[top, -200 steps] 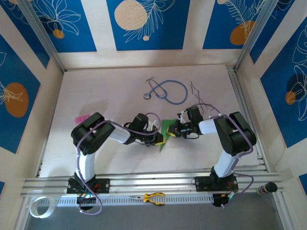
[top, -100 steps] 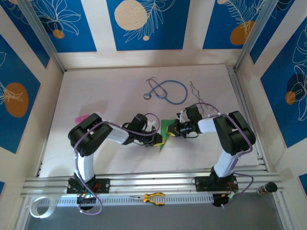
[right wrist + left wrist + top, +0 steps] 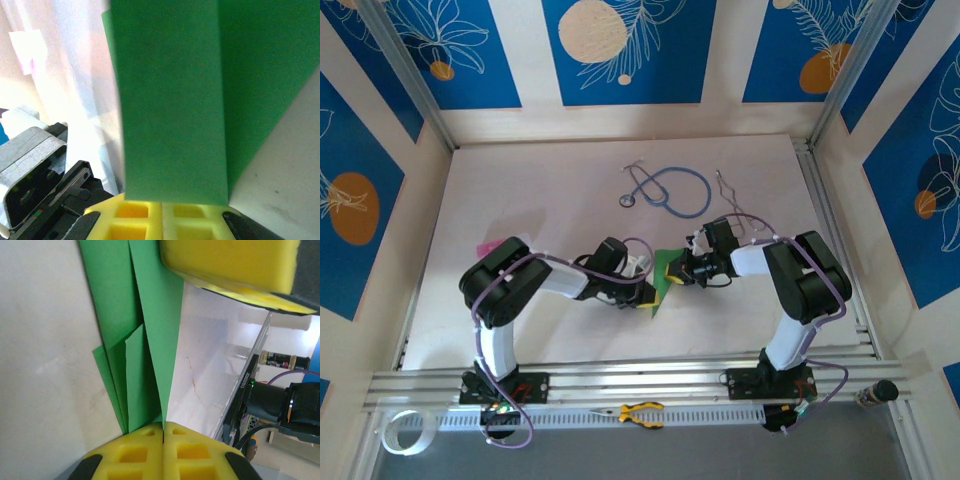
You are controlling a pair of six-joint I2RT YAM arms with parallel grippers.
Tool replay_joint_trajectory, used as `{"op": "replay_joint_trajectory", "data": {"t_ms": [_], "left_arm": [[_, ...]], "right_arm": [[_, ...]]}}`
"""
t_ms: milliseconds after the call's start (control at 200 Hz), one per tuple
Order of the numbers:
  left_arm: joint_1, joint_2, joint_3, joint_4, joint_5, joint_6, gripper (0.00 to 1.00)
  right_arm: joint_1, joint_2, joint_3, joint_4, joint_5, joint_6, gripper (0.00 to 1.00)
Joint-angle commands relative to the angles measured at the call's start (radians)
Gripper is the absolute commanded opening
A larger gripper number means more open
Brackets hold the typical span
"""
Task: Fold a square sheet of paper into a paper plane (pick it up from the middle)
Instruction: Fold the wing for the fifth time at the center of the table.
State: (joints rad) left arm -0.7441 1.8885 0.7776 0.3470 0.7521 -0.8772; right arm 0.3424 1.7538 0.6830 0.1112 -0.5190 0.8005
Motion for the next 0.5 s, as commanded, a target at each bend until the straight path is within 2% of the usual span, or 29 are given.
{"op": "replay_joint_trajectory", "data": {"t_ms": [0, 205, 365, 495], "left_arm": [[0.006, -0.032, -0.005, -0.197, 0.013, 0.073, 0.15], [0.002, -0.049, 0.0, -0.262, 0.012, 0.112, 0.15], [0.0, -0.045, 0.015, -0.286, 0.017, 0.132, 0.08], [-0.002, -0.045, 0.02, -0.319, 0.001, 0.147, 0.06]], "right_arm": [[0.015, 0.042, 0.002, -0.068, 0.053, -0.009, 0.07], [0.017, 0.036, 0.003, -0.064, 0.05, -0.01, 0.07], [0.017, 0.039, 0.006, -0.065, 0.049, -0.012, 0.07], [0.018, 0.038, 0.004, -0.064, 0.048, -0.012, 0.07]]}}
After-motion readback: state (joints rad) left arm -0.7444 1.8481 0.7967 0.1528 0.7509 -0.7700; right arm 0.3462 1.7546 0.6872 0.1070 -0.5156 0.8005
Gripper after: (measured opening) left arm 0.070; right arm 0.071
